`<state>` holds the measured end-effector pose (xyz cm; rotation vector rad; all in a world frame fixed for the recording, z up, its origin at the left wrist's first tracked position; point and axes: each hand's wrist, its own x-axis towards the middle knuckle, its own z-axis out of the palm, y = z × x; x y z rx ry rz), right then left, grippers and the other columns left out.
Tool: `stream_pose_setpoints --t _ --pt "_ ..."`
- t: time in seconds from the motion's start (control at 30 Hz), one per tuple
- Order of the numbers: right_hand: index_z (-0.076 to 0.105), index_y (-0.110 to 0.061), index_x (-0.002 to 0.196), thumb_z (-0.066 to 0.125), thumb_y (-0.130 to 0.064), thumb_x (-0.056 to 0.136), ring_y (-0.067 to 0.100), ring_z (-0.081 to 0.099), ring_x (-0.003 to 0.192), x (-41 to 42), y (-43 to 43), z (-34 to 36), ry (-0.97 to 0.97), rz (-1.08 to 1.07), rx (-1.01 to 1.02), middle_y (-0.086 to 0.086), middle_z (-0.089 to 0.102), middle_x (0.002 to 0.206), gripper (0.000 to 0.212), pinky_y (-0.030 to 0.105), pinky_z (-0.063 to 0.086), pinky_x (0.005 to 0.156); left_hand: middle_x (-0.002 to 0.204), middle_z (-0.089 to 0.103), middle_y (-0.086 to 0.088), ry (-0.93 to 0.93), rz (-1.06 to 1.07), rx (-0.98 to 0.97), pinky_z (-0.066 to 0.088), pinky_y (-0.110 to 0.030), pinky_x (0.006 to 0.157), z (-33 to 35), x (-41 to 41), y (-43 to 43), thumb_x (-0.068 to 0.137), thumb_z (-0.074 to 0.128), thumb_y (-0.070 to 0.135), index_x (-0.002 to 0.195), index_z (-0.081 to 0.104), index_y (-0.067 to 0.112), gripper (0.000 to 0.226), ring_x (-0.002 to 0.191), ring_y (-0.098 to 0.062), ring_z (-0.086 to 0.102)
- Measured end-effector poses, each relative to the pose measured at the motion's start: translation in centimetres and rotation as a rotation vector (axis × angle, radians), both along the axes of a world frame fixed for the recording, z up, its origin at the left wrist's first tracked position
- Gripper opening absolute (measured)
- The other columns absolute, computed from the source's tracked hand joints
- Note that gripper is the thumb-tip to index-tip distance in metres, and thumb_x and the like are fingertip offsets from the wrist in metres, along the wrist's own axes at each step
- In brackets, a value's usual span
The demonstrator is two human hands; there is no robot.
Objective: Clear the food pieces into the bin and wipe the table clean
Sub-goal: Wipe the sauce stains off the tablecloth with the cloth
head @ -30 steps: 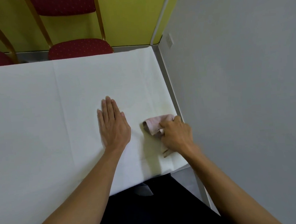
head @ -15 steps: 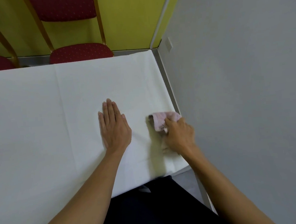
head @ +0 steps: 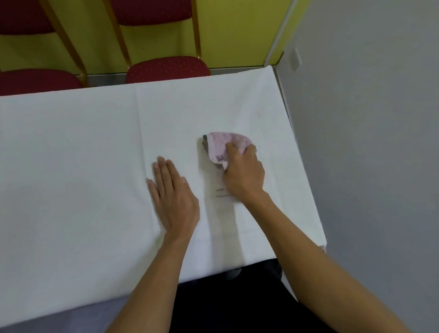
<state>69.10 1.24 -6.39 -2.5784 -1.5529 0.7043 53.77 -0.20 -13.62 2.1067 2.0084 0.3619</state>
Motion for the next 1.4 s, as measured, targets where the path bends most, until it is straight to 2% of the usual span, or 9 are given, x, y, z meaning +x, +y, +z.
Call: stream_pose_setpoints --t 0.1,0.23,0.43,0.67,0.87,1.0,1.1,1.23,1.4 --pt "0.044 -0.019 0.136 0.056 -0.026 0.093 0.040 0.055 0.101 -0.2 -3.2 1.2 -0.025 0.074 -0.054 0.021 0.041 0.134 0.046 0.035 0.038 0.074 0.166 0.015 -0.014 0.021 0.001 -0.002 0.014 -0.049 0.124 0.3 0.2 -0.1 0.107 0.027 0.020 0.156 0.022 -0.001 0.053 0.155 -0.027 0.010" --pt "0.053 -0.023 0.135 0.053 -0.036 0.094 0.033 0.056 0.115 0.5 -4.7 4.8 0.024 0.169 -0.245 0.013 0.048 0.135 0.043 0.039 0.046 0.091 0.166 0.016 -0.014 0.028 0.002 -0.004 0.015 -0.049 0.123 0.3 0.0 -0.3 0.106 0.030 0.018 0.155 0.023 -0.001 0.054 0.155 -0.027 0.010" --pt "0.061 -0.023 0.126 0.052 -0.047 0.094 0.035 0.054 0.115 0.4 3.0 4.3 0.090 0.042 -0.011 0.013 0.049 0.130 0.040 0.043 0.048 0.094 0.165 0.020 -0.014 0.002 0.004 0.000 0.014 -0.049 0.124 0.4 0.1 -0.1 0.105 0.035 0.016 0.154 0.027 -0.001 0.053 0.154 -0.027 0.013" --pt "0.048 -0.016 0.125 0.057 -0.032 0.091 0.037 0.042 0.122 -2.8 -4.1 0.7 0.032 0.098 -0.037 0.018 0.046 0.132 0.039 0.040 0.043 0.081 0.165 0.017 -0.014 -0.012 0.004 -0.016 0.011 -0.049 0.124 0.0 0.1 0.1 0.105 0.035 0.017 0.156 0.023 0.000 0.055 0.155 -0.027 0.012" --pt "0.055 -0.022 0.137 0.049 -0.045 0.095 0.030 0.045 0.129 -2.0 -6.1 4.7 0.106 0.139 -0.221 0.011 0.050 0.139 0.048 0.042 0.043 0.096 0.165 0.017 -0.016 0.028 -0.031 -0.019 0.012 -0.050 0.124 0.0 -0.2 0.2 0.104 0.036 0.015 0.155 0.024 -0.002 0.054 0.154 -0.029 0.012" --pt "0.059 -0.025 0.128 0.053 -0.039 0.093 0.032 0.051 0.123 -1.2 -1.9 5.4 0.107 -0.018 -0.032 0.011 0.052 0.133 0.038 0.043 0.047 0.096 0.164 0.017 -0.019 -0.039 -0.073 -0.070 0.011 -0.050 0.124 0.1 -1.2 -0.2 0.098 0.038 0.006 0.153 0.025 -0.005 0.058 0.154 -0.032 0.011" --pt "0.046 -0.018 0.140 0.054 -0.032 0.096 0.038 0.047 0.124 -5.4 -1.4 3.2 0.063 0.042 0.048 0.021 0.041 0.139 0.047 0.043 0.042 0.097 0.162 0.021 -0.023 -0.047 -0.026 -0.046 0.012 -0.052 0.123 -0.2 -4.8 -1.9 0.099 0.034 0.010 0.151 0.028 -0.008 0.056 0.153 -0.036 0.015" --pt "0.040 -0.014 0.145 0.066 -0.023 0.086 0.041 0.055 0.100 -10.4 -6.8 0.5 0.091 0.289 0.085 0.023 0.043 0.127 0.065 0.040 0.042 0.069 0.161 0.021 -0.024 0.010 0.039 -0.010 0.012 -0.053 0.122 -0.3 -9.6 -4.6 0.101 0.027 0.019 0.151 0.027 -0.009 0.058 0.153 -0.036 0.015" --pt "0.033 -0.032 0.149 0.067 -0.035 0.083 0.042 0.063 0.089 -2.6 -10.7 -0.6 0.004 0.111 0.022 0.019 0.037 0.136 0.075 0.040 0.051 0.074 0.164 0.017 -0.020 0.037 0.077 0.007 0.007 -0.052 0.124 -0.7 -11.8 -6.4 0.105 0.024 0.024 0.154 0.023 -0.005 0.057 0.154 -0.031 0.010"
